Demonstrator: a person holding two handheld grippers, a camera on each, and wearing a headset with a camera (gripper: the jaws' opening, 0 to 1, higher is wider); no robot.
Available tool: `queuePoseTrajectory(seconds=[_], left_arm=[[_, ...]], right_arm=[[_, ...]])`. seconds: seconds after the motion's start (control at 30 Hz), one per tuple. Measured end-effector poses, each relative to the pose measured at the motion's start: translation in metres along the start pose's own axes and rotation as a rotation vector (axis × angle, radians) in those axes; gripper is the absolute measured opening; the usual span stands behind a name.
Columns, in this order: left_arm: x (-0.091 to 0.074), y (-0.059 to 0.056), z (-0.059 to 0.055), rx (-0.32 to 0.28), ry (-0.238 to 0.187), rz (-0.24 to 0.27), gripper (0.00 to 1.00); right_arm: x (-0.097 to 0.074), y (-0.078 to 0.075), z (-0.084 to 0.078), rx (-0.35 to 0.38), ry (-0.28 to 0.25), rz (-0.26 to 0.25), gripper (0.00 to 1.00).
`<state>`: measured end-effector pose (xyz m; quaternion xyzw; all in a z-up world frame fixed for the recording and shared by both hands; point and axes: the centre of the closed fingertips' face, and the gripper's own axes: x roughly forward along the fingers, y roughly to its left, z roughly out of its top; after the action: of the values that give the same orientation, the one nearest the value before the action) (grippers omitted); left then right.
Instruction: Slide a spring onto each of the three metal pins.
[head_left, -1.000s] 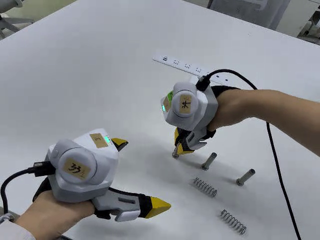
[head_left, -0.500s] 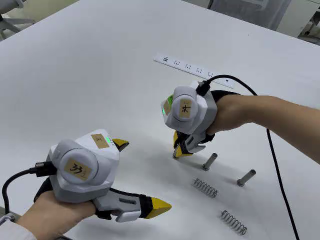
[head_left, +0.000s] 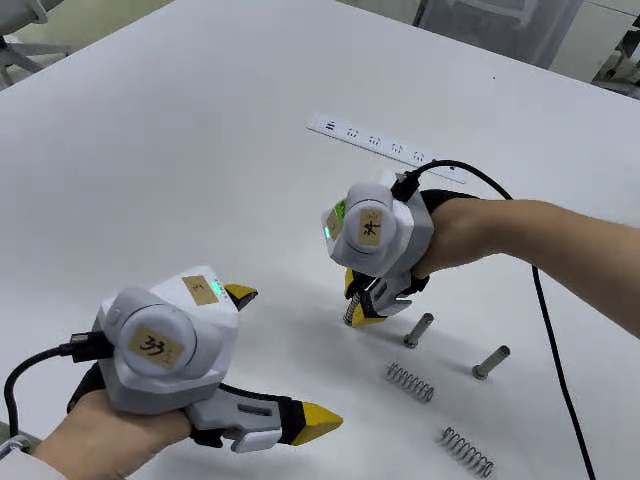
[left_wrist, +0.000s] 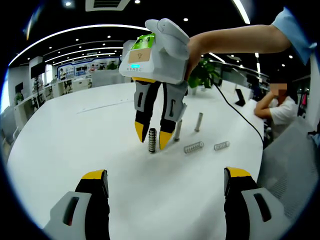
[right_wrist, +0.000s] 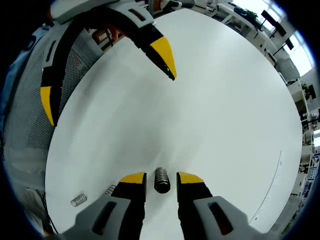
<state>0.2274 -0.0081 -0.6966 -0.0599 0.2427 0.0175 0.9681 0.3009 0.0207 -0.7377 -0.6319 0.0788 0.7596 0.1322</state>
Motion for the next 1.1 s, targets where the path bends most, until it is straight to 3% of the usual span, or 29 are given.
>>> queuePoseTrajectory(seconds=[0.27,0.47,0.63,0.87,1.1], left_arm=[[0.0,-0.002,0.001,0.001,-0.002,-0.003,0.98],[-0.001,-0.005,0.004,0.006,-0.013,-0.006,0.98],[-0.001,-0.005,0.006,0.005,-0.023,-0.007,0.98],[-0.002,-0.01,0.01,-0.003,-0.04,-0.023,0.98],[0.001,-0.018,0.013,0.005,-0.036,-0.052,0.98]], right_arm=[[-0.012,0.003,0.003,0.028,-0.066,-0.016,0.48],[-0.018,0.004,0.008,0.098,-0.146,-0.05,0.78],[-0.024,0.0,0.008,0.128,-0.169,-0.087,0.97],[-0.026,0.005,0.0,0.176,-0.177,-0.124,0.99],[-0.039,0.009,0.0,0.27,-0.276,-0.18,0.99]])
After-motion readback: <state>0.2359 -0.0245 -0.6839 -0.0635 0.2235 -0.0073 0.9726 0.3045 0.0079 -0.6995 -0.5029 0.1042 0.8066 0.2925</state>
